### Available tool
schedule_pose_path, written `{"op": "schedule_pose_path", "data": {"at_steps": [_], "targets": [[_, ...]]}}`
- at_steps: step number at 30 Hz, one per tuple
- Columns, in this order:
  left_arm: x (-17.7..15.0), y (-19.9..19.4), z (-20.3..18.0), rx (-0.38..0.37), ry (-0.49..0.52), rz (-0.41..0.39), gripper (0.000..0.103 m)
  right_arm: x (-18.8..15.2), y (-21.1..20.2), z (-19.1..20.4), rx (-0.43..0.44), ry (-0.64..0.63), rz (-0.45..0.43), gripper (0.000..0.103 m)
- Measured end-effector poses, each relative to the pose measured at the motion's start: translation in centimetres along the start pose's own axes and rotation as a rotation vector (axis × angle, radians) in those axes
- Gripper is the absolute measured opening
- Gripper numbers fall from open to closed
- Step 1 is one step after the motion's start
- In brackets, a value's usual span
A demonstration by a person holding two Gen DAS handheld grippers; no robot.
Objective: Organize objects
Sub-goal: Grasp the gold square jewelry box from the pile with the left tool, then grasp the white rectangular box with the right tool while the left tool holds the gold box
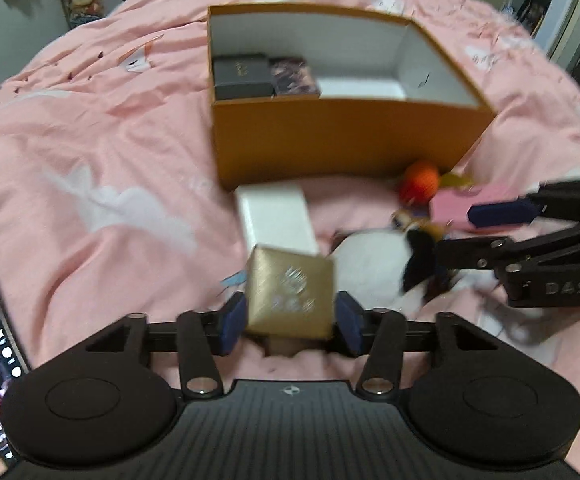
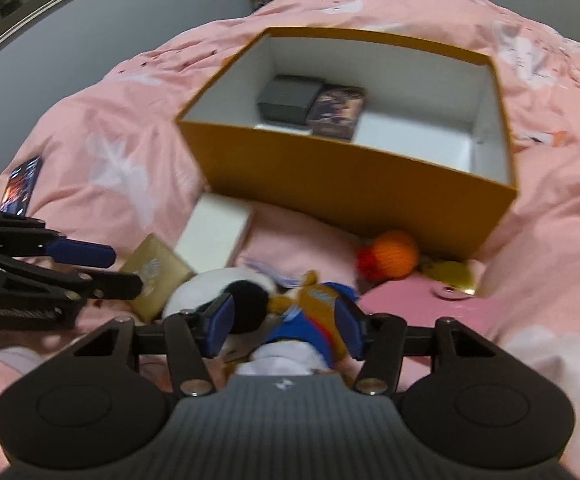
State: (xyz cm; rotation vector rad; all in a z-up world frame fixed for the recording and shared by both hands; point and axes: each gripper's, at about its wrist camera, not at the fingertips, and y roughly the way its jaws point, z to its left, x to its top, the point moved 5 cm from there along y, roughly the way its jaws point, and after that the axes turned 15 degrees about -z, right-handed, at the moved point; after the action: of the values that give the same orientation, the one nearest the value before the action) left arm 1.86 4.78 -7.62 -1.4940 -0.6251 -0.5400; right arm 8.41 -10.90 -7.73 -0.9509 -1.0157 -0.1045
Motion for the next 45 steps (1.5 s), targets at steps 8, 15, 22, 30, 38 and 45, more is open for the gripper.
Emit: {"op": "schedule_pose_path", "data": {"at_steps": [8,15,22,30,38,45], "targets": [[-0.8,1.3,-1.2,0.002,0.156,-0.007,0.08,-0.6,0.7,1.0,0.034,-0.037,0.039,0.061],[-1.1,2.7,-1.2,0.008,0.162,-0.01,0.081,-0.8,1.4,1.0,0.038,-0.043,0.058,0.067],[-1.3,2.8,-1.0,-0.029,0.109,-0.02,0.067,-0.8,1.6,1.0,0.035,-0.048,0.065,0.069],[-0.7,2.0,-0.1,-0.024,0.033,-0.065,0.067,-0.7,1.5,0.4,0.032,0.001,0.061,0.069],[1.9,0.2,2.9,0.027,-0.087,-0.139,0.067,2.6,4.2,0.1,0.109,0.124,0.096,0.063],[2.7,0.6,4.6,0.07,-0.122,-0.151,0.067,3.3,11.0,1.7,0.125,0.204,0.211,0.063]]}}
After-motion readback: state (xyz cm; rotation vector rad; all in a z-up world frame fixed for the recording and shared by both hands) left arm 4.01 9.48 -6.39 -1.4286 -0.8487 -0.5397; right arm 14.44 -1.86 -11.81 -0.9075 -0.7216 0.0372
